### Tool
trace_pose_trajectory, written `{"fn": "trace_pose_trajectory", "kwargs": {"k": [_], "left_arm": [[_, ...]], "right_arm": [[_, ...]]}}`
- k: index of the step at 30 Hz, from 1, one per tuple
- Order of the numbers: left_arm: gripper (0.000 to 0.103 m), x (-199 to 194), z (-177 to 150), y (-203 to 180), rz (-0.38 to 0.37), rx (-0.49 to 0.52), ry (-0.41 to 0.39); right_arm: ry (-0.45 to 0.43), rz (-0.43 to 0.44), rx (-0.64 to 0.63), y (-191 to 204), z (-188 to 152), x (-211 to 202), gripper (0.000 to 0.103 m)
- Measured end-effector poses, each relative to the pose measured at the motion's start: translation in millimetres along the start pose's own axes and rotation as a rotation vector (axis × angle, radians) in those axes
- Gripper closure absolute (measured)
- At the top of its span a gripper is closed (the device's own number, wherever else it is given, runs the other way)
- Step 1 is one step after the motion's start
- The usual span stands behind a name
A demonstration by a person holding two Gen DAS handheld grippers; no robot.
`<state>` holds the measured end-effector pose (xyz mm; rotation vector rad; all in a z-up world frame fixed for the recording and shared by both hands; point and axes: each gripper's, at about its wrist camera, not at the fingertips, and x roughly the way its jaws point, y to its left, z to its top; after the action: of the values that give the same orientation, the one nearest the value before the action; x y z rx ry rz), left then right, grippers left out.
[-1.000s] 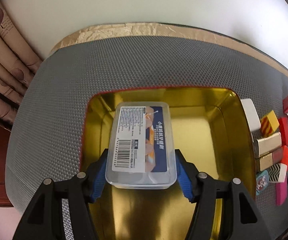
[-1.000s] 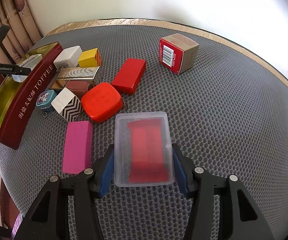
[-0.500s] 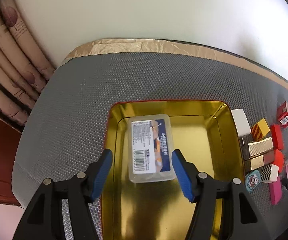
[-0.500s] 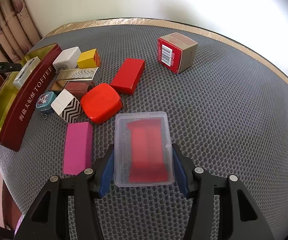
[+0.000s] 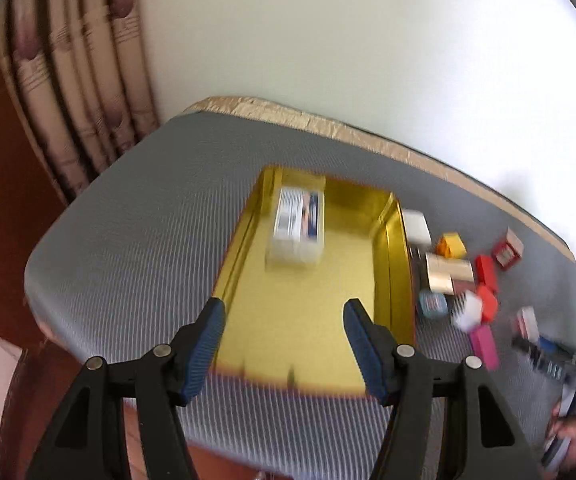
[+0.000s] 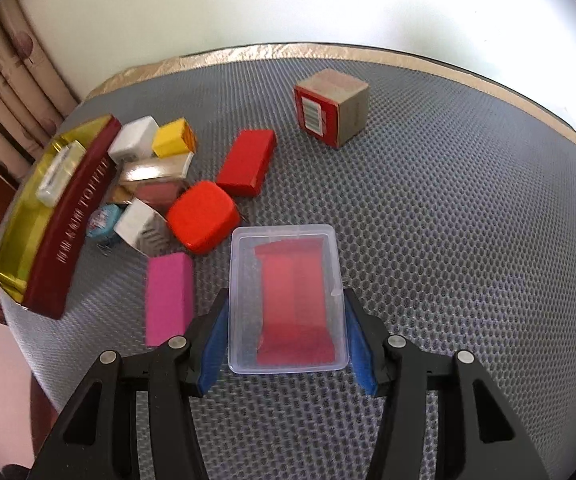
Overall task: Organize rigid objects
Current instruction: 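Lower the clear red-filled box into the tin beside the labeled box, open right gripper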
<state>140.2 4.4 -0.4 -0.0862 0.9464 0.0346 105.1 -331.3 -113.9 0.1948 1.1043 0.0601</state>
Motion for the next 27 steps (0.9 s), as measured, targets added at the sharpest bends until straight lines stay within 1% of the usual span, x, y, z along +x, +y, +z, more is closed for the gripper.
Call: {"fn": "trace_pose_trajectory", "kwargs": {"k": [4,6,8,11,13,14,16,19,22,25,27], "left_arm": [[0.04,-23,-50,0,0.01,-0.011,-0.016],[0.04,-24,-71,-4,0.021,0.002,0.015],[0.04,-26,-88,-5,0.01,0.003,0.036],[0.04,-26,-105,-4,0.036,-0.006,0.061],[0.04,-24,-111,-1,0.033,-0.001,0.079],[0.04,-23,-113,1,0.036,-0.011,0.088],[0.04,-24,-121,10,0.014,-0.051,0.077],[0.04,-18,-130,22,0.015,-0.104,0.106],[0.04,-12,-130,24,0.079,-0.078,0.109],[0.04,-12,-129,29,0.068,-0.1,0.102],[0.04,-10,-127,35,0.044,-0.119,0.117]], "right_arm": [[-0.028,0.04,-0.019,18,13,-20,0.053],[-0.041,0.071,-0.046,36,25,-30,0.053],[-0.043,0.117,-0.069,59,40,-35,0.053],[-0.03,0.186,-0.096,94,59,-36,0.053],[-0.013,0.232,-0.112,122,72,-30,0.053],[-0.006,0.248,-0.128,138,79,-26,0.053],[0.01,0.275,-0.147,163,89,-16,0.053],[0.041,0.277,-0.172,194,99,4,0.053],[0.075,0.269,-0.181,212,105,28,0.053],[0.092,0.233,-0.193,225,112,51,0.053],[0.1,0.223,-0.195,228,114,62,0.053]]}}
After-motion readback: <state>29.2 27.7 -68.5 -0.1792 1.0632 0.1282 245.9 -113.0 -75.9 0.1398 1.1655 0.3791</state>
